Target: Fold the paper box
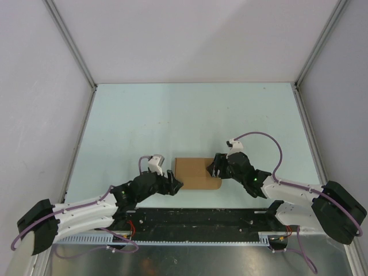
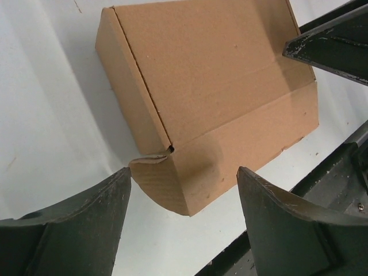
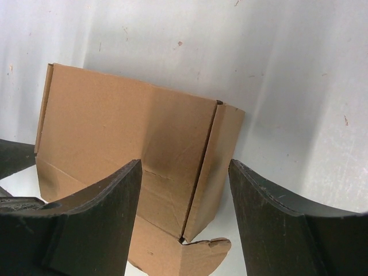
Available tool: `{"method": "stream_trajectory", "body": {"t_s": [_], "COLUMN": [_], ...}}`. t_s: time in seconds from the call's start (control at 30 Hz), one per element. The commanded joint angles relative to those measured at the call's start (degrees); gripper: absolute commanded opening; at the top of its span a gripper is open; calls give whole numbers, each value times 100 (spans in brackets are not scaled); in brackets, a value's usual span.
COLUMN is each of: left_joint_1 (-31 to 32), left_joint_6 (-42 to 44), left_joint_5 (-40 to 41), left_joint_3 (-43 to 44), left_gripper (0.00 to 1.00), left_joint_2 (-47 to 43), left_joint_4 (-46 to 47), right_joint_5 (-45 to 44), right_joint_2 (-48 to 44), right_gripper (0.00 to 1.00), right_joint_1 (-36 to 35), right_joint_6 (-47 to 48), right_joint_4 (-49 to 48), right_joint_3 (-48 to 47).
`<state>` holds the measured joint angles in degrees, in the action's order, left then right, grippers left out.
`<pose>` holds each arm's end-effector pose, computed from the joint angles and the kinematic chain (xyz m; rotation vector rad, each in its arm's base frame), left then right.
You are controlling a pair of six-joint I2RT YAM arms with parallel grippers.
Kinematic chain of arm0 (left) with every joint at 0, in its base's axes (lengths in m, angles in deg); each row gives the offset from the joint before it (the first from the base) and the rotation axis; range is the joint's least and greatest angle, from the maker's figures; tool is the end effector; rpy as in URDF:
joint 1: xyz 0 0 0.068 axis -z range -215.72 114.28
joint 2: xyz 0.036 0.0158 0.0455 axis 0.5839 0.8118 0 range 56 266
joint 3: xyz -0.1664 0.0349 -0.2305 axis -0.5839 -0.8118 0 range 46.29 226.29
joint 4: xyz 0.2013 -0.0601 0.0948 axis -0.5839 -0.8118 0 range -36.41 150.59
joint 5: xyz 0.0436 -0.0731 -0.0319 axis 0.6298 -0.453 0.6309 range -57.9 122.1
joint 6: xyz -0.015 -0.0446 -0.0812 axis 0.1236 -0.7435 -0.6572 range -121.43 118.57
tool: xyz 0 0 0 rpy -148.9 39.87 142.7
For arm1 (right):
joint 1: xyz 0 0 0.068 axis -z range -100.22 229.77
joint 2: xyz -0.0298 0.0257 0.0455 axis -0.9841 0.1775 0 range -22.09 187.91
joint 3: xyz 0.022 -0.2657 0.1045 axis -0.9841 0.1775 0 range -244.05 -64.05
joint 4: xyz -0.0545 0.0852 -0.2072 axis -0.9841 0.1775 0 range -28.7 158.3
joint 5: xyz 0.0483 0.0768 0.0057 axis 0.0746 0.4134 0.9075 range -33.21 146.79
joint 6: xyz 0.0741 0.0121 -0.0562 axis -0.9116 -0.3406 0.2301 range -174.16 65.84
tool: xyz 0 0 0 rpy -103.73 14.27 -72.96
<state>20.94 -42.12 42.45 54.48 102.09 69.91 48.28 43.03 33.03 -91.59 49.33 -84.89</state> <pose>0.1056 -0.1330 0.1558 0.1861 2.1673 -0.8391 0.1666 0.1588 0.1766 -0.0890 2.2092 0.6935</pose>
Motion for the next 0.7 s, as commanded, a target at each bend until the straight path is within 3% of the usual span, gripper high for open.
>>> {"method": "stream_trajectory", "body": {"t_s": [0.0, 0.37, 0.67], "left_joint_1": [38, 38, 38], "left_joint_6": [-150, -150, -168], "left_joint_5": [-103, -332, -516], "left_joint_3": [78, 157, 157], "left_gripper": [79, 79, 71], "left_joint_2": [14, 515, 489], "left_joint_4": [289, 738, 878], "right_joint_5": [16, 34, 69], "right_joint_2": [27, 44, 80], "right_gripper": [67, 67, 67], "right_joint_1": [16, 33, 34], "right_joint_6": [87, 113, 122], "right_joint_4": [-236, -236, -271], "right_joint_3": [-192, -192, -192]}}
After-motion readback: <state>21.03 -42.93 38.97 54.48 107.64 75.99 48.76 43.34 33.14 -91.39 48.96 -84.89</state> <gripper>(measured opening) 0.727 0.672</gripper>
